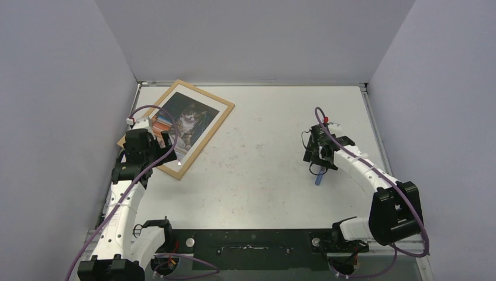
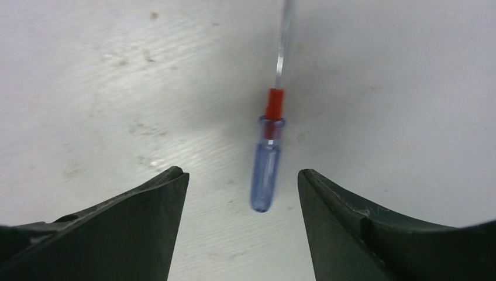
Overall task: Take the photo out of the frame
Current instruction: Move the screwdriver to the center of the board, then move the photo frame to the center of the board.
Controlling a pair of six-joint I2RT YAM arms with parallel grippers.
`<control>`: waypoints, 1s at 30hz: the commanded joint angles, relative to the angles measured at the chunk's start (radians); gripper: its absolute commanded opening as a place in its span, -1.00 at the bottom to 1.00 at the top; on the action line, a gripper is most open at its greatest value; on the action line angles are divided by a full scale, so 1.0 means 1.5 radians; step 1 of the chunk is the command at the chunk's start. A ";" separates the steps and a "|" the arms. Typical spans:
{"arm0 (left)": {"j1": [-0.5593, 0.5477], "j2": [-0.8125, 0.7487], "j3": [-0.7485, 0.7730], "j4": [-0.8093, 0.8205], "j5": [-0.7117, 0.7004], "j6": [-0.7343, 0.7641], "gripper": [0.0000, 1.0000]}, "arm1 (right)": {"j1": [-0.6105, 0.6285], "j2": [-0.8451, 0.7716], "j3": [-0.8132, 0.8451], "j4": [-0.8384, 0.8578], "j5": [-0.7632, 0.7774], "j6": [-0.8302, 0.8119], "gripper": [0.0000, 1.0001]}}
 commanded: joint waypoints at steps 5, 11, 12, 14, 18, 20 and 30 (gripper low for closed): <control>0.007 -0.005 0.008 0.033 0.006 -0.007 0.94 | 0.236 0.042 0.112 0.104 0.026 0.155 0.45; 0.012 -0.014 0.009 0.028 -0.012 -0.010 0.94 | 0.436 0.270 0.316 0.188 0.150 0.239 0.50; 0.012 -0.015 0.009 0.026 -0.015 -0.010 0.94 | 0.451 0.308 0.352 0.191 0.160 0.252 0.51; 0.013 -0.019 0.011 0.022 -0.024 -0.012 0.94 | 0.470 0.376 0.411 0.221 0.152 0.266 0.51; 0.014 -0.031 0.012 0.020 -0.046 -0.017 0.94 | 0.490 0.494 0.533 0.224 0.119 0.277 0.51; 0.015 -0.038 0.011 0.020 -0.055 -0.019 0.94 | 0.496 0.546 0.605 0.187 0.118 0.273 0.51; 0.018 -0.053 0.017 0.015 -0.081 -0.026 0.94 | 0.498 0.687 0.791 0.131 0.087 0.225 0.51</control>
